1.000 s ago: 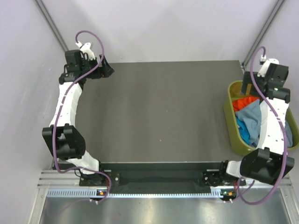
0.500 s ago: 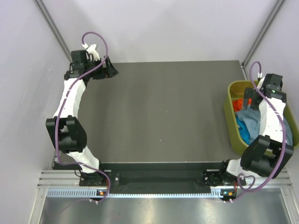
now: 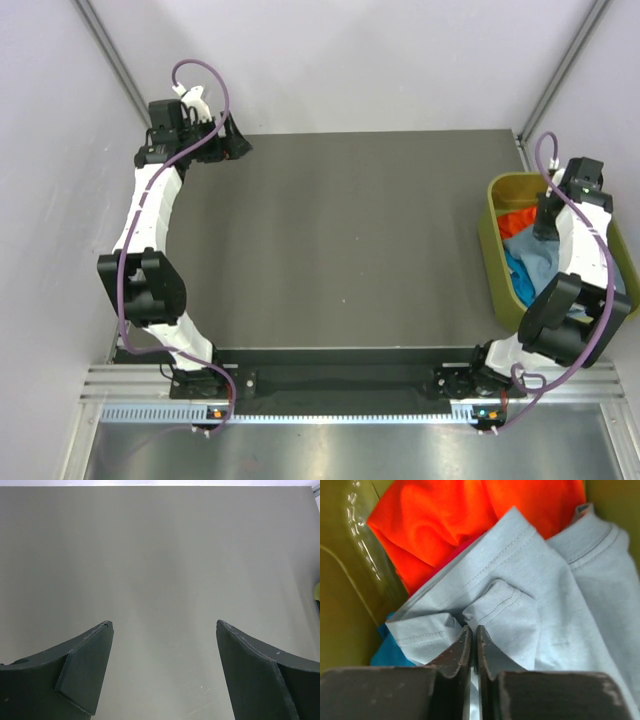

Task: Fold and stack the t-shirts
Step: Grab the tshirt from the pile, then move the tshirt to the center of the board

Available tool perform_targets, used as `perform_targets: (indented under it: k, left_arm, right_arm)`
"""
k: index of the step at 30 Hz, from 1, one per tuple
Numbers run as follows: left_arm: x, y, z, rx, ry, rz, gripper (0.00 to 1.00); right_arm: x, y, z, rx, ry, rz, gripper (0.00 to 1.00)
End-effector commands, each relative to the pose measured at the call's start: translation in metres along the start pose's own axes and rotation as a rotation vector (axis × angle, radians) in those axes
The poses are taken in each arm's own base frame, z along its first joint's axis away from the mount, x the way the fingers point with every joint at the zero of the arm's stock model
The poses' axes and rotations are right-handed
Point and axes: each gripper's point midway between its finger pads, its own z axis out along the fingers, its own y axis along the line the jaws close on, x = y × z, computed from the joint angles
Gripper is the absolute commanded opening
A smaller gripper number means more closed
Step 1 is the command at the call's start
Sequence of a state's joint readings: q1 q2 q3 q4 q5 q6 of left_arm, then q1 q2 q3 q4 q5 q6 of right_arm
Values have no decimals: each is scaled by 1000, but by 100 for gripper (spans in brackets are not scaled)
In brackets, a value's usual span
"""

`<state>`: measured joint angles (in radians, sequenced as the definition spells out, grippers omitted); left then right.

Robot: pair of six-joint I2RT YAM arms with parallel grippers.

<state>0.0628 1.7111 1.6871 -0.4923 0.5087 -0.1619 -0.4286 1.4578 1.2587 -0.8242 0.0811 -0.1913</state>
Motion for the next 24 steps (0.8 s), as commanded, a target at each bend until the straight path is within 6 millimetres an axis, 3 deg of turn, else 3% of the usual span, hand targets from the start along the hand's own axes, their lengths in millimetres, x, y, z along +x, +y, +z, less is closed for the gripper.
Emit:
perform_targets:
  k: [1, 7, 11, 14, 17, 18, 20, 21, 22, 23, 24]
  left_arm:
    - [-7, -6, -1, 17, -20, 21, 88]
    - [-6, -7, 1, 23, -21, 11, 88]
    - [-5, -10, 5, 28, -18, 17, 88]
    - [0, -12, 9, 27, -5, 22, 88]
    - [3, -17, 10, 9, 0, 56, 91]
    - [4, -12, 10, -27, 0, 64, 96]
    - [10, -24, 13, -9, 17, 63, 99]
    - [12, -26, 12, 0, 18, 50, 99]
    - [14, -28, 11, 10, 22, 37, 99]
    - [16, -32, 10, 24, 28, 19, 99]
    - [19, -36, 5, 38, 40, 16, 99]
  right_arm:
    - [-29, -7, -23, -5, -100, 12, 0]
    - [-69, -9, -71, -17, -273, 8, 0]
    - [-110, 1, -126, -78, -475, -12, 0]
    - [-140, 20, -175, -152, -650, -62, 0]
    - [-168, 50, -220, -251, -794, -138, 0]
    - [-180, 57, -244, -271, -863, -164, 0]
    - [-198, 86, -259, -343, -912, -221, 0]
    - [-210, 95, -287, -381, -979, -239, 0]
    - [-215, 113, -298, -437, -1006, -262, 0]
    - [-228, 126, -297, -474, -1014, -270, 0]
    - [-234, 142, -324, -528, -1071, -276, 0]
